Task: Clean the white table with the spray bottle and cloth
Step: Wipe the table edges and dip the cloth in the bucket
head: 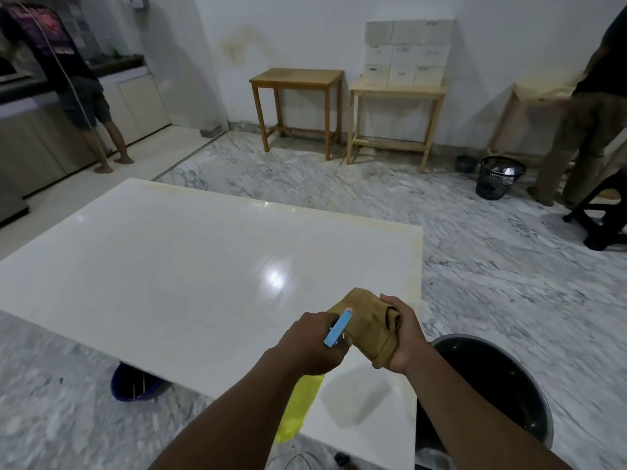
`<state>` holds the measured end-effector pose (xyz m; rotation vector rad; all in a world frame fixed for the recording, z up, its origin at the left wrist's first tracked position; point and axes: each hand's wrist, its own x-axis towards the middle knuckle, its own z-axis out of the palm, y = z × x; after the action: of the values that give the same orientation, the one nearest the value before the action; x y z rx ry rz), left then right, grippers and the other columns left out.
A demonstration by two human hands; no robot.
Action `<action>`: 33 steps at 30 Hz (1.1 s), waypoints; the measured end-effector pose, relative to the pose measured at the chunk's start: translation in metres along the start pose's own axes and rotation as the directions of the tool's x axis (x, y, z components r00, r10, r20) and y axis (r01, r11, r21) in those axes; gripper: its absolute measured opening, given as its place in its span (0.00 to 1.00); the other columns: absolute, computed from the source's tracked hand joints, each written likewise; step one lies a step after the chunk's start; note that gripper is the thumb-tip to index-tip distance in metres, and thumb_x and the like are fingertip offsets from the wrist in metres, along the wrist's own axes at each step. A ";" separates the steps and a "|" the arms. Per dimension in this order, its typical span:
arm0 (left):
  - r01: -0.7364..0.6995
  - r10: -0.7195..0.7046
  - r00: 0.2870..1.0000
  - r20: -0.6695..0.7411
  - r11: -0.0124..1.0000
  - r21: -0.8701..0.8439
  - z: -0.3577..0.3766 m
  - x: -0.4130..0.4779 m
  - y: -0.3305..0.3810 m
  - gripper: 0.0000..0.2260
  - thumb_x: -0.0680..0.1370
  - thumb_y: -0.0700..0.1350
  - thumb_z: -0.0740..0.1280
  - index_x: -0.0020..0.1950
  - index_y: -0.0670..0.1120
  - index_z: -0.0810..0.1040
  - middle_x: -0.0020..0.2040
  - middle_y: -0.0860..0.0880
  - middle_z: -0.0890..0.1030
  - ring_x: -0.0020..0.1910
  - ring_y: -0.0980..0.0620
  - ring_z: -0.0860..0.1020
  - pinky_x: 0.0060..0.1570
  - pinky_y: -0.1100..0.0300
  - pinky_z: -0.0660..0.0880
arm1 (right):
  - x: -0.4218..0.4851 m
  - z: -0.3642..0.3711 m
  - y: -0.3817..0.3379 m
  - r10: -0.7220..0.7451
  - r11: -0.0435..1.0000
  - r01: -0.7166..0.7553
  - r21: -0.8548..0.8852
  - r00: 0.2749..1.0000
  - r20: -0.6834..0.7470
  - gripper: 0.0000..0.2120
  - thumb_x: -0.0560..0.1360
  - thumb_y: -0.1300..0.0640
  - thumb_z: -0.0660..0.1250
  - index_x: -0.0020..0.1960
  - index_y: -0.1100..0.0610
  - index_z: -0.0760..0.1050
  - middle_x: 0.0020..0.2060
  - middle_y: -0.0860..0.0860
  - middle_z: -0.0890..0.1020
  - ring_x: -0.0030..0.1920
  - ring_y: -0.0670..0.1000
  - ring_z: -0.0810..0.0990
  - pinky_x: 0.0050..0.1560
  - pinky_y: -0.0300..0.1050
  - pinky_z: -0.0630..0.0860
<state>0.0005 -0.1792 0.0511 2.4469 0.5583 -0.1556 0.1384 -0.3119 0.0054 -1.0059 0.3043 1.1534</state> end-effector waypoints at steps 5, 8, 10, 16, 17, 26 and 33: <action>-0.020 0.020 1.000 0.003 0.999 -0.026 0.004 0.070 0.006 0.09 0.81 0.49 0.69 0.44 0.49 0.73 0.43 0.46 0.82 0.39 0.50 0.76 0.45 0.52 0.78 | 0.062 -0.028 -0.066 0.038 0.976 -0.081 -0.203 0.977 -0.209 0.18 0.73 0.51 0.67 0.58 0.61 0.80 0.50 0.61 0.82 0.46 0.61 0.82 0.54 0.57 0.79; -0.033 0.032 0.999 -0.014 0.999 -0.038 0.005 0.116 0.014 0.10 0.80 0.49 0.70 0.43 0.48 0.72 0.41 0.45 0.81 0.38 0.49 0.76 0.47 0.49 0.79 | 0.097 -0.046 -0.122 -0.027 0.952 -0.071 -0.299 0.950 -0.310 0.16 0.75 0.52 0.67 0.56 0.62 0.80 0.49 0.62 0.83 0.45 0.62 0.83 0.49 0.59 0.81; -0.043 0.042 0.999 -0.031 0.998 -0.056 0.006 0.148 0.020 0.10 0.80 0.49 0.70 0.43 0.48 0.73 0.42 0.45 0.82 0.38 0.47 0.78 0.46 0.47 0.79 | 0.123 -0.053 -0.164 -0.083 0.929 -0.050 -0.366 0.937 -0.338 0.15 0.76 0.51 0.67 0.55 0.61 0.79 0.50 0.62 0.83 0.46 0.61 0.82 0.50 0.60 0.80; -0.067 0.046 0.985 -0.166 0.989 -0.128 0.003 0.225 0.032 0.09 0.80 0.47 0.71 0.46 0.45 0.74 0.40 0.45 0.82 0.38 0.44 0.80 0.42 0.49 0.78 | 0.199 -0.056 -0.246 -0.295 0.793 -0.009 -0.609 0.869 -0.397 0.08 0.75 0.54 0.64 0.39 0.56 0.72 0.38 0.56 0.75 0.40 0.55 0.74 0.45 0.50 0.73; -0.068 0.043 0.982 -0.183 0.989 -0.134 0.002 0.236 0.033 0.09 0.80 0.47 0.71 0.47 0.44 0.75 0.41 0.44 0.82 0.38 0.43 0.80 0.42 0.48 0.78 | 0.212 -0.057 -0.255 -0.337 0.754 -0.006 -0.657 0.855 -0.394 0.10 0.76 0.54 0.63 0.37 0.56 0.70 0.36 0.55 0.73 0.37 0.54 0.72 0.42 0.47 0.69; -0.122 0.078 0.959 -0.274 0.982 -0.145 0.002 0.310 0.031 0.07 0.80 0.47 0.71 0.49 0.43 0.77 0.40 0.45 0.81 0.36 0.46 0.77 0.40 0.51 0.77 | 0.335 -0.087 -0.287 -0.594 -0.015 -0.217 -0.976 0.787 -0.166 0.35 0.77 0.40 0.59 0.78 0.55 0.56 0.75 0.57 0.65 0.73 0.64 0.63 0.69 0.62 0.65; -0.109 0.053 0.965 -0.258 0.972 -0.207 0.016 0.331 0.025 0.07 0.81 0.49 0.71 0.50 0.46 0.78 0.41 0.49 0.81 0.37 0.48 0.78 0.39 0.65 0.73 | 0.384 -0.117 -0.276 -0.713 -0.266 -0.218 -0.939 0.700 0.040 0.31 0.80 0.40 0.50 0.78 0.55 0.55 0.80 0.56 0.54 0.80 0.60 0.46 0.77 0.65 0.48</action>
<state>0.3104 -0.0896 -0.0275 2.2804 0.5499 0.2418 0.5708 -0.1812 -0.1763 -2.8497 -0.6266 0.2021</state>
